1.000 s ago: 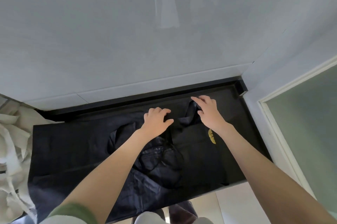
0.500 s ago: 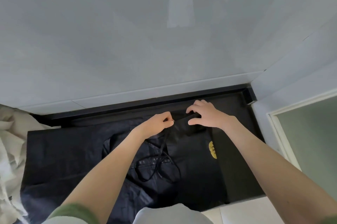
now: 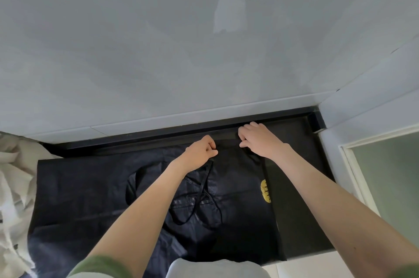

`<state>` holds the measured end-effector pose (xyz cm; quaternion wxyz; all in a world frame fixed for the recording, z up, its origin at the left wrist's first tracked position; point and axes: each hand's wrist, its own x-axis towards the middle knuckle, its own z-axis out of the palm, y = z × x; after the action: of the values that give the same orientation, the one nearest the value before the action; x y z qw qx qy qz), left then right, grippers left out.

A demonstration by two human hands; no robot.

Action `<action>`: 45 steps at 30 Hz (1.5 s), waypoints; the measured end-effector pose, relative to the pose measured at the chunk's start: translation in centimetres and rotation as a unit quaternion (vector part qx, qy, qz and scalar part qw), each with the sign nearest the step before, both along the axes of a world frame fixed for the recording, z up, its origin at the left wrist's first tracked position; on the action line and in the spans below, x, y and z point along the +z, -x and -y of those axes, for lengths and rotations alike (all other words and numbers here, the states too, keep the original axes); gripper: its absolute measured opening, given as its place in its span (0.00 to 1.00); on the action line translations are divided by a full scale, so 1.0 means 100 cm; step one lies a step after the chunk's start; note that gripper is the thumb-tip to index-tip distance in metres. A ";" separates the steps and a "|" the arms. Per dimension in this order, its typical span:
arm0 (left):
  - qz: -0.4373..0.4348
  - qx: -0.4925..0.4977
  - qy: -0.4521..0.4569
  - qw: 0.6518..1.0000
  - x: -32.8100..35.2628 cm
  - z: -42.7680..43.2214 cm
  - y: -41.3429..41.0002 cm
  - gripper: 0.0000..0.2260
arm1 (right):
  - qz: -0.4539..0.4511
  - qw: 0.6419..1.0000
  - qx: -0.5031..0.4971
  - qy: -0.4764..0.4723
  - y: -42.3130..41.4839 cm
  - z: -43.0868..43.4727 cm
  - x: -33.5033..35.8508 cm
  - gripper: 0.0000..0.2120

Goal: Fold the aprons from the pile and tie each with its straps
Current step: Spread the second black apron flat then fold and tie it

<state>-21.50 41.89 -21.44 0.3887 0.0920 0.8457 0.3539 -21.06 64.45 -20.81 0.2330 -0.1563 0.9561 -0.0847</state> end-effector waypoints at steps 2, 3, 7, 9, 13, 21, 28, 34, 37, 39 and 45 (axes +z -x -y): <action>-0.011 0.007 0.005 1.000 0.000 -0.003 -0.001 0.08 | -0.018 1.000 -0.008 -0.013 -0.002 0.001 -0.002 0.02; -0.011 0.005 0.010 1.000 -0.001 -0.003 -0.002 0.09 | -0.034 0.999 -0.018 -0.015 -0.004 0.002 -0.002 0.03; -0.023 -0.014 -0.003 1.000 0.001 0.001 -0.003 0.15 | -0.133 0.987 -0.072 -0.047 -0.021 0.009 0.003 0.17; -0.124 -0.039 0.025 0.991 0.001 0.003 -0.007 0.18 | -0.162 0.983 -0.072 -0.047 -0.034 0.020 0.006 0.17; -0.315 -0.035 0.030 0.948 0.007 0.016 -0.021 0.17 | -0.110 0.988 0.041 0.101 -0.065 0.052 0.009 0.17; -0.279 -0.194 0.145 0.929 0.005 0.069 -0.064 0.33 | -0.044 0.992 0.088 0.077 -0.117 0.112 -0.011 0.15; -0.296 -0.207 0.213 0.908 -0.016 0.107 -0.088 0.44 | 0.095 0.946 -0.173 0.259 -0.119 0.105 0.017 0.05; -0.270 -0.259 0.228 0.899 -0.025 0.113 -0.091 0.50 | 0.073 0.717 -0.443 0.533 -0.127 0.100 0.041 0.15; -0.259 -0.267 0.239 0.897 -0.020 0.109 -0.086 0.51 | 0.033 0.609 -0.494 0.621 -0.133 0.096 0.054 0.18; -0.247 -0.265 0.248 0.898 -0.016 0.108 -0.086 0.47 | -0.001 0.557 -0.518 0.649 -0.136 0.089 0.062 0.20; -0.246 -0.263 0.288 0.887 -0.009 0.103 -0.088 0.47 | -0.139 0.536 -0.687 0.471 -0.154 0.054 0.069 0.25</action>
<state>-12.68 31.59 -22.32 0.2560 0.2795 0.9238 -0.0542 -5.63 59.03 -13.89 -0.1399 0.4511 0.6129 -0.6335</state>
